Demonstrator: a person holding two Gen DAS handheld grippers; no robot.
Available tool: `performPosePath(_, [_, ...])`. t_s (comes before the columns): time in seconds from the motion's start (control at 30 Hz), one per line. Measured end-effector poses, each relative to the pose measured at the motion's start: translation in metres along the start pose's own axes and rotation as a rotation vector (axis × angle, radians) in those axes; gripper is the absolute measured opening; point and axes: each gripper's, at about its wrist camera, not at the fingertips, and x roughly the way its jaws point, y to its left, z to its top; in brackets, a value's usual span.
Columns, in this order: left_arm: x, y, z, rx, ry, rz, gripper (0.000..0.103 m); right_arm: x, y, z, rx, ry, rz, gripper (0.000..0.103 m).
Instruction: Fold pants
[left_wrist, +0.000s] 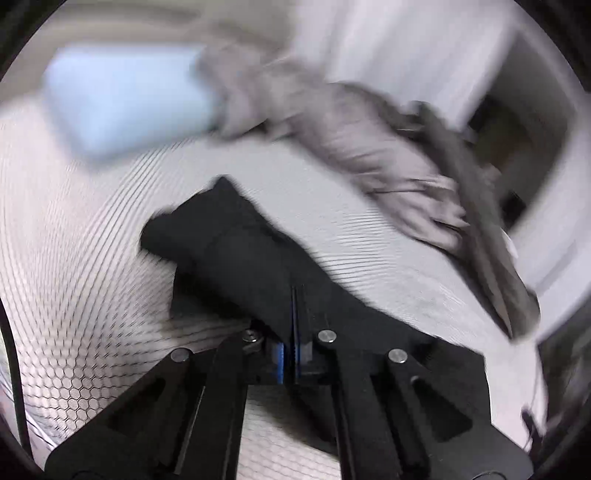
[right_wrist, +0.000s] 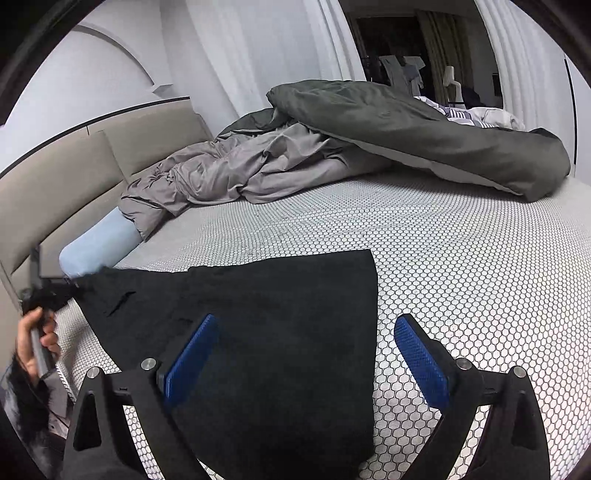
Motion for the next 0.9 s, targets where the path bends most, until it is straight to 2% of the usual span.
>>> performPosePath(0.07, [-0.027,-0.057,-0.005,0.118,-0.044,-0.086,0.000,-0.003,0.000,0.001,0.001,-0.010,-0.016,0.098])
performPosePath(0.17, [-0.044,-0.135,-0.022,0.247,-0.034,-0.220,0.000,-0.006,-0.002,0.003,-0.012,-0.030,-0.030,0.098])
performPosePath(0.23, [-0.043,-0.192,-0.044,0.340,0.008,-0.324,0.001,-0.010,-0.005,0.005,-0.013,-0.035,-0.043,0.098])
performPosePath(0.3, [-0.035,-0.245,-0.078,0.414,0.092,-0.434,0.001,-0.016,-0.014,0.007,0.006,-0.050,-0.072,0.098])
performPosePath(0.33, [-0.027,-0.265,-0.095,0.439,0.140,-0.472,0.005,-0.019,-0.020,0.008,0.021,-0.053,-0.085,0.098])
performPosePath(0.37, [-0.017,-0.283,-0.115,0.474,0.199,-0.513,0.019,-0.023,-0.028,0.009,0.044,-0.061,-0.095,0.098])
performPosePath(0.4, [-0.005,-0.299,-0.141,0.515,0.275,-0.555,0.029,-0.029,-0.036,0.009,0.066,-0.072,-0.103,0.098])
performPosePath(0.43, [0.007,-0.309,-0.162,0.534,0.340,-0.572,0.046,-0.032,-0.042,0.009,0.079,-0.075,-0.114,0.098])
performPosePath(0.53, [0.029,-0.319,-0.208,0.594,0.497,-0.601,0.049,-0.039,-0.060,0.004,0.075,-0.044,-0.164,0.098])
performPosePath(0.6, [0.022,-0.318,-0.218,0.643,0.522,-0.635,0.049,-0.039,-0.068,-0.002,0.070,-0.009,-0.176,0.098])
performPosePath(0.7, [0.005,-0.309,-0.198,0.672,0.412,-0.646,0.052,-0.038,-0.070,-0.008,0.062,0.039,-0.137,0.098])
performPosePath(0.77, [0.001,-0.294,-0.179,0.638,0.350,-0.608,0.065,-0.032,-0.069,-0.012,0.082,0.090,-0.037,0.097])
performPosePath(0.8, [0.005,-0.285,-0.165,0.604,0.312,-0.577,0.067,-0.027,-0.069,-0.013,0.097,0.110,0.007,0.094])
performPosePath(0.87, [0.015,-0.264,-0.146,0.546,0.277,-0.509,0.069,-0.015,-0.067,-0.018,0.143,0.189,0.135,0.071])
performPosePath(0.9, [0.025,-0.249,-0.136,0.517,0.269,-0.451,0.069,-0.010,-0.066,-0.020,0.159,0.213,0.169,0.068])
